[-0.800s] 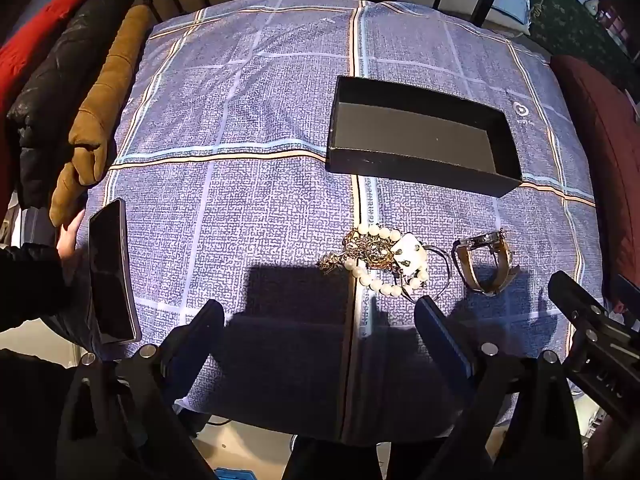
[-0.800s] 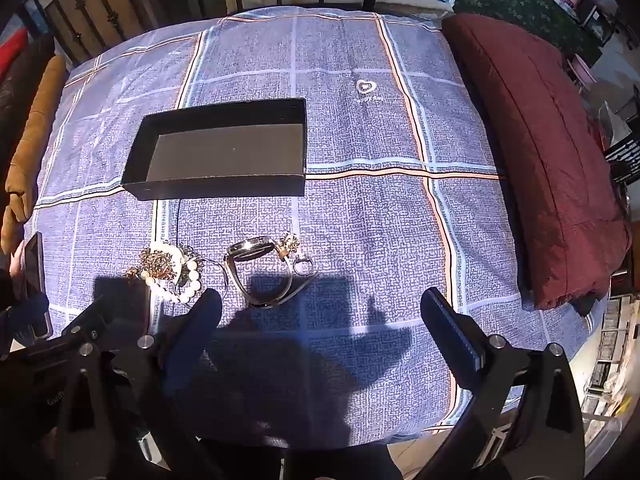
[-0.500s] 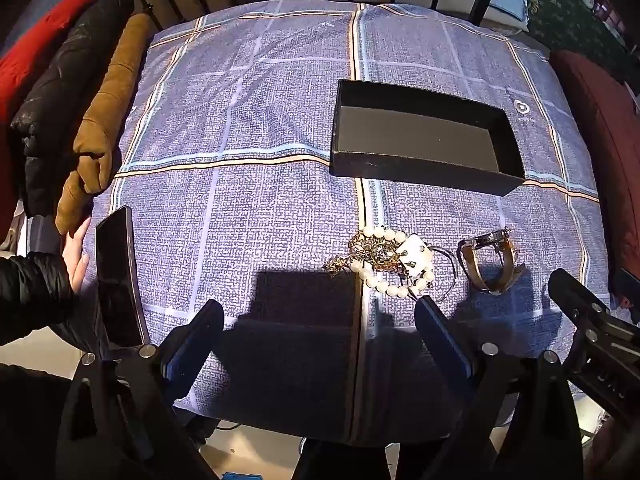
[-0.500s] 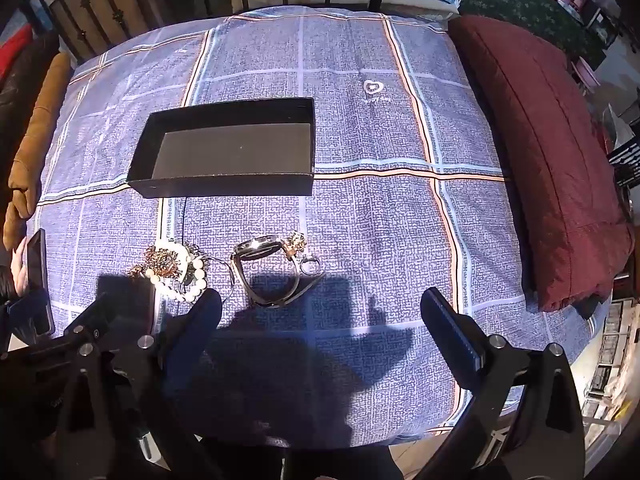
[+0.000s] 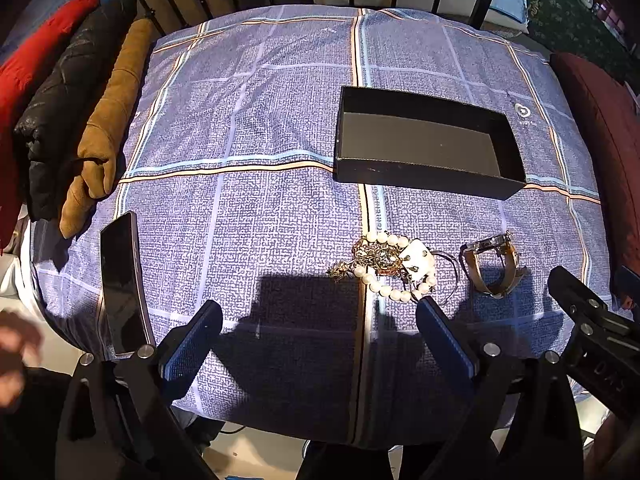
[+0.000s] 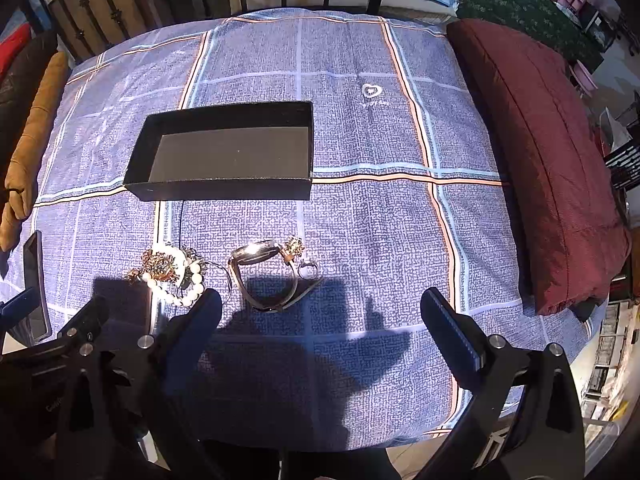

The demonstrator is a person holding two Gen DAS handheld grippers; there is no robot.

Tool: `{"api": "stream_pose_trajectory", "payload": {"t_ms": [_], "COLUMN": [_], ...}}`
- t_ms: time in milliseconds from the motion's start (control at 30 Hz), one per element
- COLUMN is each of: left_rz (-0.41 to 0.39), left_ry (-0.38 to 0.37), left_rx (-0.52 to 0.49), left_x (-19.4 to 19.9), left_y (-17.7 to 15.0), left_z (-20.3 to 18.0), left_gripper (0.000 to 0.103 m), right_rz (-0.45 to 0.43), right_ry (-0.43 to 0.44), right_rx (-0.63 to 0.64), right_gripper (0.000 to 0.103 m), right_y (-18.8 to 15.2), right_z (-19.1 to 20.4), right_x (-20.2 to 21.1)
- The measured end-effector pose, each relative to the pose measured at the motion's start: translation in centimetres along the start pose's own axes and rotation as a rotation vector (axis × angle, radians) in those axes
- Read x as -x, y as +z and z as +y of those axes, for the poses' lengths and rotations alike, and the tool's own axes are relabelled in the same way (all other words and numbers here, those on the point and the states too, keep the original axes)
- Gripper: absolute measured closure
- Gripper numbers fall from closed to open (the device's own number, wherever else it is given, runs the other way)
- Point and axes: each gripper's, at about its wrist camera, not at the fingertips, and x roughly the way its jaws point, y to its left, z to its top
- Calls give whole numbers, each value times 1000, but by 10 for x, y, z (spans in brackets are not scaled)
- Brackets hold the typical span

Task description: Organize jewelry

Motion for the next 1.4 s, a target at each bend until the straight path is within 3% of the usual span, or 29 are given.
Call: {"api": "stream_pose_trajectory", "payload": {"t_ms": [1400], "left_rz": [-18], "left_ry": [-6], "left_rx": [1], "left_x": [3], "left_y": [6], "left_z": [-2], "left_gripper": [7], "right_rz": [3], "right_ry": [14], "right_rx": [-16], "right_gripper": [5], "right_y": [7], "right_z": [-2], "right_x": [-5]}}
